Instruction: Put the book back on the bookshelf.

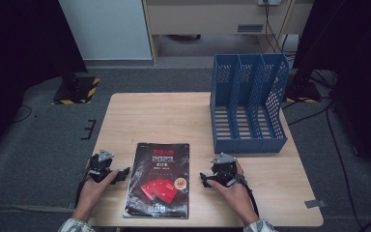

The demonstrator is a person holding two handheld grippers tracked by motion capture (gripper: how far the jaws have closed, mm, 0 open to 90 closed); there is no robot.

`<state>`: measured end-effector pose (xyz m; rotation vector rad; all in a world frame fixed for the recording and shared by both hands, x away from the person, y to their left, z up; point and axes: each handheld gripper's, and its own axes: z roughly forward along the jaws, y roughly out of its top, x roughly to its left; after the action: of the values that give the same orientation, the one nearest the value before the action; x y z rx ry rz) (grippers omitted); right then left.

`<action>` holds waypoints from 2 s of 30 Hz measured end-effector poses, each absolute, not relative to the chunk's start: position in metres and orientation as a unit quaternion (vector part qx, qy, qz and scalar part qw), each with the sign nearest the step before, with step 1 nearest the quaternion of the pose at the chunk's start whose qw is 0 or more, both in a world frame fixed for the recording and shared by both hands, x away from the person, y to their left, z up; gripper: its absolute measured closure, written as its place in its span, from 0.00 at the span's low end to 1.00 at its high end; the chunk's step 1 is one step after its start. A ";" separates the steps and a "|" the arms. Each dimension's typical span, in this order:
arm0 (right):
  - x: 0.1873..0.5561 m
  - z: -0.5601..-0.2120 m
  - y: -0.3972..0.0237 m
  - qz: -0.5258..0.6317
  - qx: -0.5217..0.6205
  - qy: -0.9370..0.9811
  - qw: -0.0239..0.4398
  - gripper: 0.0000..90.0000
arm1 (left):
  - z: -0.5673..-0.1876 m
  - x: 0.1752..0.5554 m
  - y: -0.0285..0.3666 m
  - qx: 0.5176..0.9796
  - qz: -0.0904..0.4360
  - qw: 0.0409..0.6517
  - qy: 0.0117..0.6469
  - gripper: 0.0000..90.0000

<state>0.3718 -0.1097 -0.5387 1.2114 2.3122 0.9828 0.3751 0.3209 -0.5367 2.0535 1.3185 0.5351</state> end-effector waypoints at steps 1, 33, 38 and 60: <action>0.372 -0.539 -0.110 0.347 0.428 0.816 0.176 0.08 | -0.537 0.375 0.321 0.779 0.203 0.316 0.501 0.00; 0.349 -0.524 -0.070 0.389 0.323 0.855 0.115 0.41 | -0.516 0.350 0.301 0.771 0.174 0.366 0.491 0.19; 0.346 -0.524 -0.063 0.389 0.318 0.856 0.117 0.33 | -0.518 0.345 0.295 0.774 0.167 0.357 0.496 0.19; 0.344 -0.535 -0.040 0.391 0.324 0.854 0.109 0.23 | -0.525 0.342 0.275 0.790 0.142 0.345 0.487 0.26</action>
<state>0.3442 -0.0401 -0.5352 0.9542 2.5130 1.1508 0.3420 0.2749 -0.5247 2.0516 1.2643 0.3693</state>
